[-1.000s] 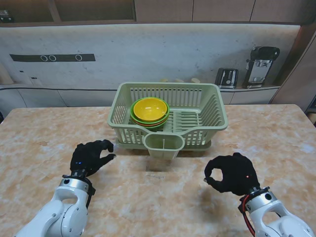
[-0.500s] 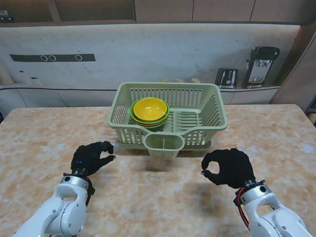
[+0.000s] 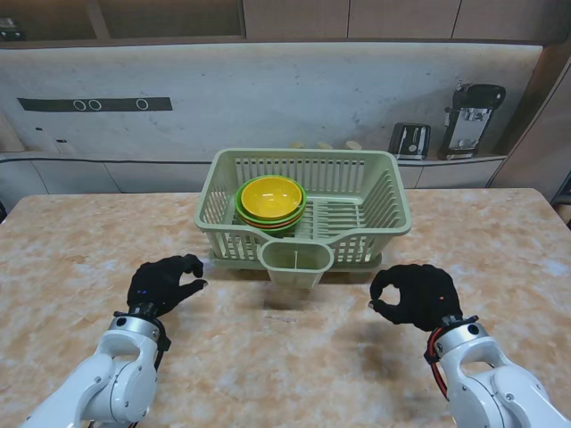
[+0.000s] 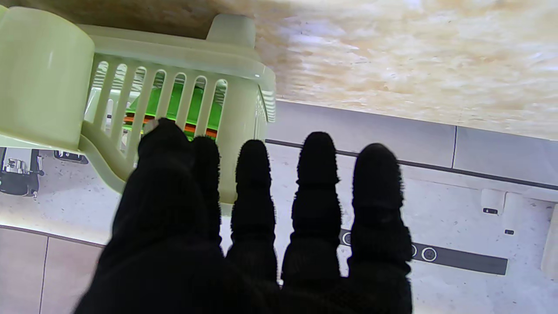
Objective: Stack bowls and put them on the dishrack
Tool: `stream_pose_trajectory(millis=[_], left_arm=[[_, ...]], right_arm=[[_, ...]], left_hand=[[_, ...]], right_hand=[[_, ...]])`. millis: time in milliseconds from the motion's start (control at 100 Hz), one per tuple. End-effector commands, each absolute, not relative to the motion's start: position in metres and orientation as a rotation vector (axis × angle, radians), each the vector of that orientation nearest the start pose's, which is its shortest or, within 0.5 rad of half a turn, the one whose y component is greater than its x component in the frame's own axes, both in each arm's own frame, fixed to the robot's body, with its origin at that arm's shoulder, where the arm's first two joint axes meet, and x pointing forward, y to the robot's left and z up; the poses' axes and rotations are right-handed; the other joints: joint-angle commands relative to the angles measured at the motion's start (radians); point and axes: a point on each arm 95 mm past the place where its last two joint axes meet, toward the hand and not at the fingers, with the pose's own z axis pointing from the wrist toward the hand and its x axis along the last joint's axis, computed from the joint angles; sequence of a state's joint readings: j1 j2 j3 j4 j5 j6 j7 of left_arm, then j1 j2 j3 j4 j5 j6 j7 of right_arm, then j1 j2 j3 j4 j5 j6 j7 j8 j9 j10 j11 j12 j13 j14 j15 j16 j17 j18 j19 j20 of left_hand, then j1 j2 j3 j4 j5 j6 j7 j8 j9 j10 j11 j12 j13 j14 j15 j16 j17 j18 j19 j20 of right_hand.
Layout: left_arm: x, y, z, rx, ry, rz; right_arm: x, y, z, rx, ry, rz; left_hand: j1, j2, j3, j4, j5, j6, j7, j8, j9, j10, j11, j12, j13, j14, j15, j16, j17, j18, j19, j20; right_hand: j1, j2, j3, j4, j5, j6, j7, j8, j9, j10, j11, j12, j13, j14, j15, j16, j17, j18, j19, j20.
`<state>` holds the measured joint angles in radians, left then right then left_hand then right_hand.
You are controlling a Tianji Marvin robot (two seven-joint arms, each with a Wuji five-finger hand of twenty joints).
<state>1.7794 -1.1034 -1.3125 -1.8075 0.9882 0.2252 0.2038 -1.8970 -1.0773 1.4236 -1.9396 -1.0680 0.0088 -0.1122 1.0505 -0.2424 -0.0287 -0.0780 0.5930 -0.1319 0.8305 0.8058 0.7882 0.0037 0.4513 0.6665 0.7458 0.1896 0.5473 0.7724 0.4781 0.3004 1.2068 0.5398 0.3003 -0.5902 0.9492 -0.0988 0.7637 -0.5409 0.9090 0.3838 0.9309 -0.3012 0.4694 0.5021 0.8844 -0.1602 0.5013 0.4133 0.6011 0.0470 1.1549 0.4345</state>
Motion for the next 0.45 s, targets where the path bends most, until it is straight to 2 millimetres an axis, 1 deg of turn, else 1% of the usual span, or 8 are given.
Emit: stream_pose_trajectory(millis=[0,440], left_arm=[[0.3527,0.0196,-0.2989,-1.276,1.150,-1.422],[0.3546,0.0188,-0.2990,-1.294,1.151,-1.431]], right_arm=[[0.3270,-0.0235,-0.2810,1.131,1.350,1.490],[0.3306,-0.0249,-0.2827,1.152,1.352,1.483]], left_hand=[[0.020,0.001,-0.002,-0.004,0.024,-0.015,0.017,0.016,0.037,0.004,0.009,0.015,0.013,0.005,0.013,0.019,0.006,-0.007,0.026,0.014],[0.024,0.008,-0.001,-0.004,0.028,-0.013,0.028,0.019,0.045,0.006,0.016,0.019,0.019,0.010,0.025,0.021,0.011,-0.008,0.031,0.012]], right_hand=[[0.012,0.014,-0.013,-0.004,-0.014,0.000,-0.009,0.001,-0.034,0.002,-0.009,-0.017,0.000,0.000,0.009,0.037,-0.011,-0.016,0.020,0.017],[0.013,0.015,-0.017,-0.003,-0.012,-0.001,-0.009,0.002,-0.034,0.002,-0.008,-0.019,-0.001,0.001,0.010,0.036,-0.015,-0.013,0.017,0.017]])
